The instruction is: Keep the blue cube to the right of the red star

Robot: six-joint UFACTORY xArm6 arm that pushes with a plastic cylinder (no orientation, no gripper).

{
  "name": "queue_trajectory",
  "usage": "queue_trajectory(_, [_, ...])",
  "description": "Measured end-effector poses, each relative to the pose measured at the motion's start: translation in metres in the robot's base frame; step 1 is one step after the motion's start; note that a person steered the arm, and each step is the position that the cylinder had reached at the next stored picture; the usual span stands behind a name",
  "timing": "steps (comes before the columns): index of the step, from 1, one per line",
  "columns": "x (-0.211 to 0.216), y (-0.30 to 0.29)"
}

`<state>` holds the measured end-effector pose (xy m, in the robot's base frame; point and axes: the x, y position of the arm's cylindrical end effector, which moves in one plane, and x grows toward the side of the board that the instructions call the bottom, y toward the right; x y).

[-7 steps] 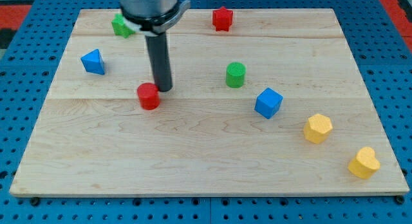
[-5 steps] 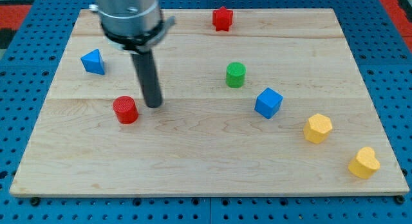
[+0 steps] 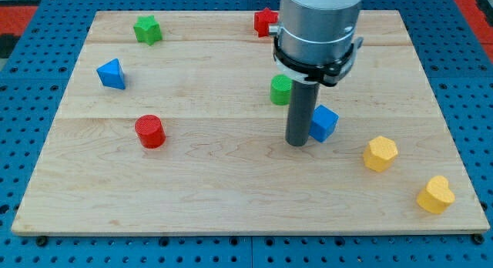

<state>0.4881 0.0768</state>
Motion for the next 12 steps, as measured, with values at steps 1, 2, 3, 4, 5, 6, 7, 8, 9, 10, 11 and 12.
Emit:
queue_trajectory(1, [-0.015, 0.042])
queue_trajectory(2, [-0.043, 0.062])
queue_trajectory(3, [-0.067, 0.080])
queue_trajectory(4, [-0.098, 0.104])
queue_trajectory(5, [-0.132, 0.115])
queue_trajectory(6, [-0.175, 0.115])
queue_trajectory(7, [-0.193, 0.135])
queue_trajectory(8, [-0.180, 0.141])
queue_trajectory(9, [-0.182, 0.189])
queue_trajectory(10, [-0.203, 0.196])
queue_trajectory(11, [-0.218, 0.169])
queue_trajectory(12, [-0.231, 0.152])
